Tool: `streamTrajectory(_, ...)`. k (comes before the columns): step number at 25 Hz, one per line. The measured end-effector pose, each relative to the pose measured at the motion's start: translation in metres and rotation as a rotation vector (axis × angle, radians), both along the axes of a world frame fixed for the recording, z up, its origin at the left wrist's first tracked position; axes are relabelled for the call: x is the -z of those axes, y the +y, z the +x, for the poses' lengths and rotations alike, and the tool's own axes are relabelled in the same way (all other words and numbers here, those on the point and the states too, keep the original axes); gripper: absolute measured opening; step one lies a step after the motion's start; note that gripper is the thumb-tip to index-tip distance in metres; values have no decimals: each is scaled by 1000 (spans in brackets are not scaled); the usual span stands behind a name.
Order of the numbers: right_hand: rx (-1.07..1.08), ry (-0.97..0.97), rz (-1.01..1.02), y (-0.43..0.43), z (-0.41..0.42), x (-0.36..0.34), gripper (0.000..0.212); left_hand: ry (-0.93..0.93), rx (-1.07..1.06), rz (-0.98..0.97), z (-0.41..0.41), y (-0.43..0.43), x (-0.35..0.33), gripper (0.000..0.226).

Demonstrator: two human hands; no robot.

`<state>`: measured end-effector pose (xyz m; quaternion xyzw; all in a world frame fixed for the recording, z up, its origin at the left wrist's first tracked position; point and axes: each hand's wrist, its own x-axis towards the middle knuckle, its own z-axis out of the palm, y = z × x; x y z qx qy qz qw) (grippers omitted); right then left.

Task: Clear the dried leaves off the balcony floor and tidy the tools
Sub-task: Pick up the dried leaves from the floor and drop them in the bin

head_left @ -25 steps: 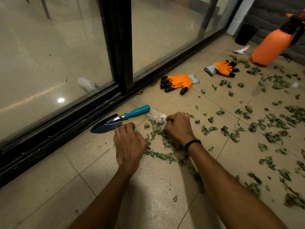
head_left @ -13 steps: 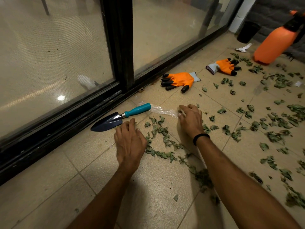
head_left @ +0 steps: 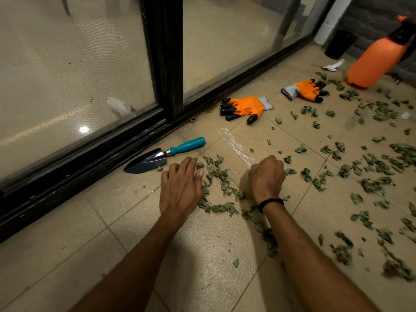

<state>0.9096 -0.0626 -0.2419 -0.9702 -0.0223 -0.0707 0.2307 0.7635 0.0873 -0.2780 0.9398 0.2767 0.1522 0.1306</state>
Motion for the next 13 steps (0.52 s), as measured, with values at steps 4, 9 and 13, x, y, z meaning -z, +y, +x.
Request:
streamTrajectory(4,-127,-76,154,13,-6,-17,12,-19,74,-40,-2,-3,-3,49)
streamTrajectory(9,-566,264,15,50,-10,-11,34,-46,72,-94,-5,-8,-1,35)
streamTrajectory(13,-580,278,7,79,-29,0,37,-81,22,-119,-9,-14,0,23)
